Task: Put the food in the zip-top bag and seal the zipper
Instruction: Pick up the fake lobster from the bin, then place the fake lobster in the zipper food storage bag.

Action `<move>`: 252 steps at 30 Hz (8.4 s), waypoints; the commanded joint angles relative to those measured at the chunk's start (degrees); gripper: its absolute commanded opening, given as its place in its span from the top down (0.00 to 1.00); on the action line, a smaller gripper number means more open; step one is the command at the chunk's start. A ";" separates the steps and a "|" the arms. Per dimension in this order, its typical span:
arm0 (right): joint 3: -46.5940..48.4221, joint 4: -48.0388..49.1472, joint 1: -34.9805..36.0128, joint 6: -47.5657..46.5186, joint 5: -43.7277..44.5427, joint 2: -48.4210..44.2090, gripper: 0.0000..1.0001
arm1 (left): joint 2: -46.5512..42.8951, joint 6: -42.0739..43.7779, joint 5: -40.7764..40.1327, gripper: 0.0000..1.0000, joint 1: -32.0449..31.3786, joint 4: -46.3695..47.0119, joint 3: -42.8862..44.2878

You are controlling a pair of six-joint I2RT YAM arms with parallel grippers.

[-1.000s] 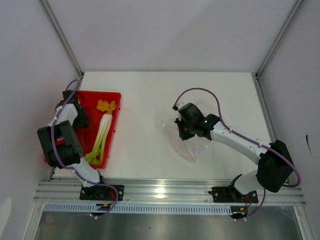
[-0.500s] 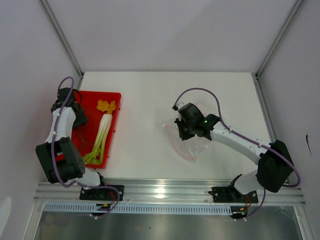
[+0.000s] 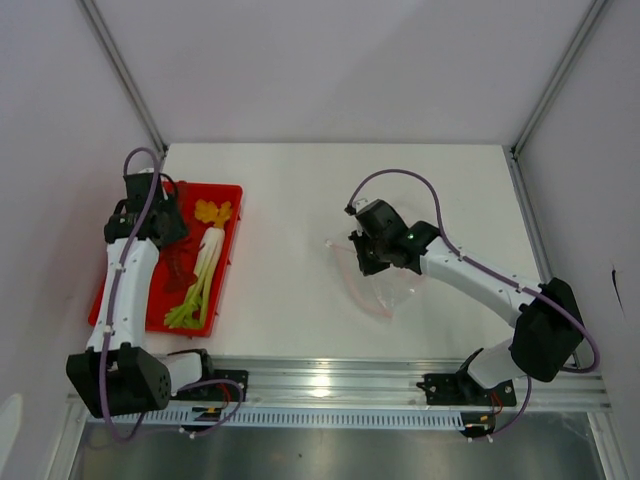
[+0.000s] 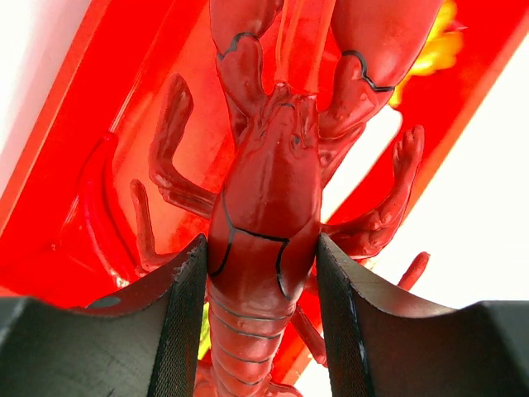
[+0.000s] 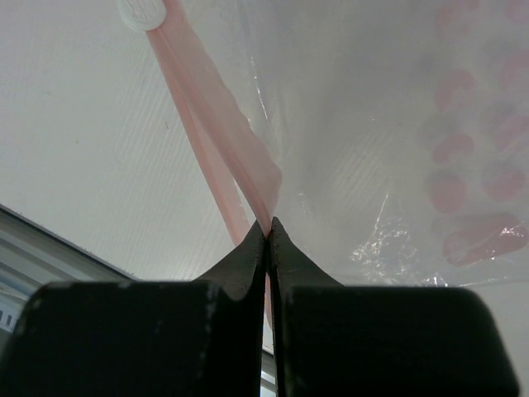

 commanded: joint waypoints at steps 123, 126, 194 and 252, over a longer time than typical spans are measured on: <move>-16.05 27.72 1.65 0.00 -7.04 -23.02 1.00 | -1.65 -78.02 67.02 0.99 -39.25 68.14 -39.85; -15.61 27.63 1.74 0.17 -9.77 -21.61 1.00 | -1.12 -77.49 67.20 1.00 -39.25 66.82 -38.71; -13.76 23.50 8.68 -0.62 -3.18 -18.00 1.00 | 22.68 -111.41 73.88 0.99 -40.13 133.07 -47.76; 2.49 7.42 5.08 7.02 2.52 -11.24 1.00 | -21.24 -40.14 46.91 0.37 -43.90 11.98 -18.75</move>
